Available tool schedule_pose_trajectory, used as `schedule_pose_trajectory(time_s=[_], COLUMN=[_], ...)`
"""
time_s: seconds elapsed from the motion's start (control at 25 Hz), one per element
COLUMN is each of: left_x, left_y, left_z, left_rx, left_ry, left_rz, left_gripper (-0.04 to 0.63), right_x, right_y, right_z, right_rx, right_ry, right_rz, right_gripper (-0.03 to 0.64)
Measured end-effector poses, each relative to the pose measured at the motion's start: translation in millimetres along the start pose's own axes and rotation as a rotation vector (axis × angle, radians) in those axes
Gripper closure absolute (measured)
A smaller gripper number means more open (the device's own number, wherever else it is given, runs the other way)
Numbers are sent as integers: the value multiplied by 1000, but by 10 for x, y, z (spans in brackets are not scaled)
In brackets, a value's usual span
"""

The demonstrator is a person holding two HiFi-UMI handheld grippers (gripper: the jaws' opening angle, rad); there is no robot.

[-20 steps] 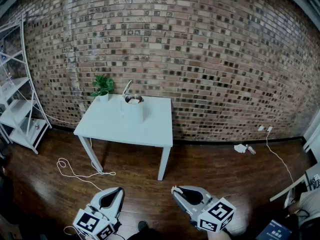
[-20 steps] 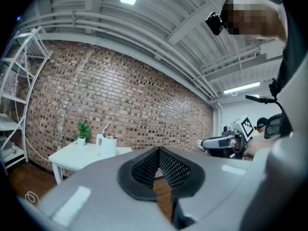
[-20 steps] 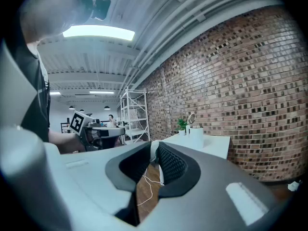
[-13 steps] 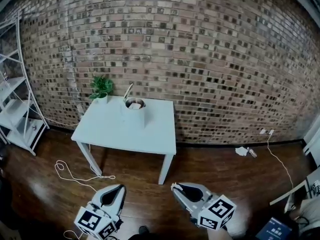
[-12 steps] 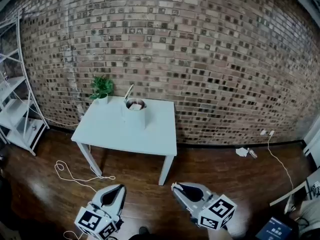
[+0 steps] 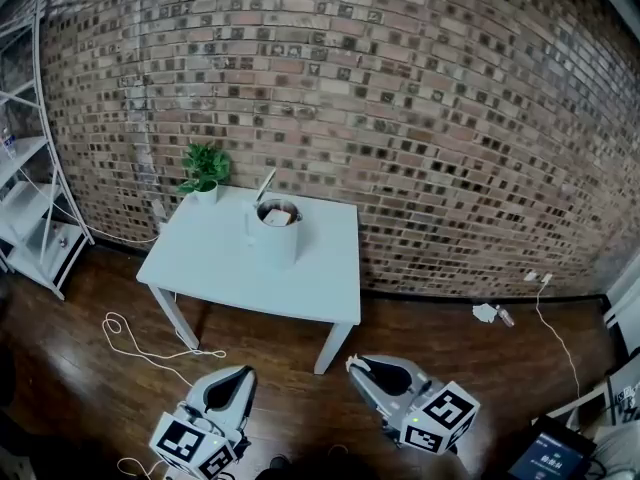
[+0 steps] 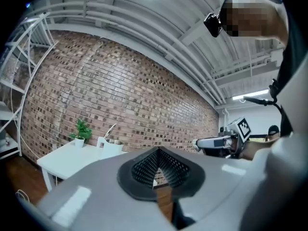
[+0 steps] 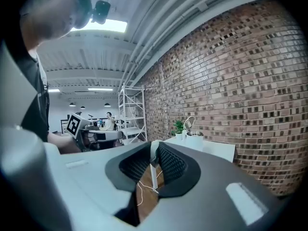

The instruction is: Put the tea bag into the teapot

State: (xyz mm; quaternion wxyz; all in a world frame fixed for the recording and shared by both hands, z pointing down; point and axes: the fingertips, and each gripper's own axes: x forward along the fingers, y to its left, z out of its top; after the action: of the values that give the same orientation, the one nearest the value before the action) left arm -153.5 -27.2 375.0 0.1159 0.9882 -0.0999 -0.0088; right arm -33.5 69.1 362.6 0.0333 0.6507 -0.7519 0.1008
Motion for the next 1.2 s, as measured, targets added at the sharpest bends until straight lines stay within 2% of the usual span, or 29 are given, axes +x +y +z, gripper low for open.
schedule_pose_trajectory(time_s=[0.12, 0.24, 0.6, 0.88, 1.2], left_x=[152, 335, 1157, 1770, 2086], left_y=[124, 234, 400, 490, 765], left_z=[-6, -18, 21, 54, 57], left_rx=[21, 41, 34, 59, 83], left_ry=[28, 20, 4, 9, 31], left_rz=[15, 61, 184, 259, 345], left_gripper=[591, 591, 591, 591, 591], right_x=[162, 332, 692, 865, 1285], right_y=[-175, -403, -1233, -1855, -2281], right_z=[31, 55, 251, 353, 371], right_rx=[4, -7, -56, -76, -65], right_ry=[-5, -7, -24, -26, -7], right_rz=[20, 66, 204, 289, 356], right_gripper=[563, 563, 563, 563, 563])
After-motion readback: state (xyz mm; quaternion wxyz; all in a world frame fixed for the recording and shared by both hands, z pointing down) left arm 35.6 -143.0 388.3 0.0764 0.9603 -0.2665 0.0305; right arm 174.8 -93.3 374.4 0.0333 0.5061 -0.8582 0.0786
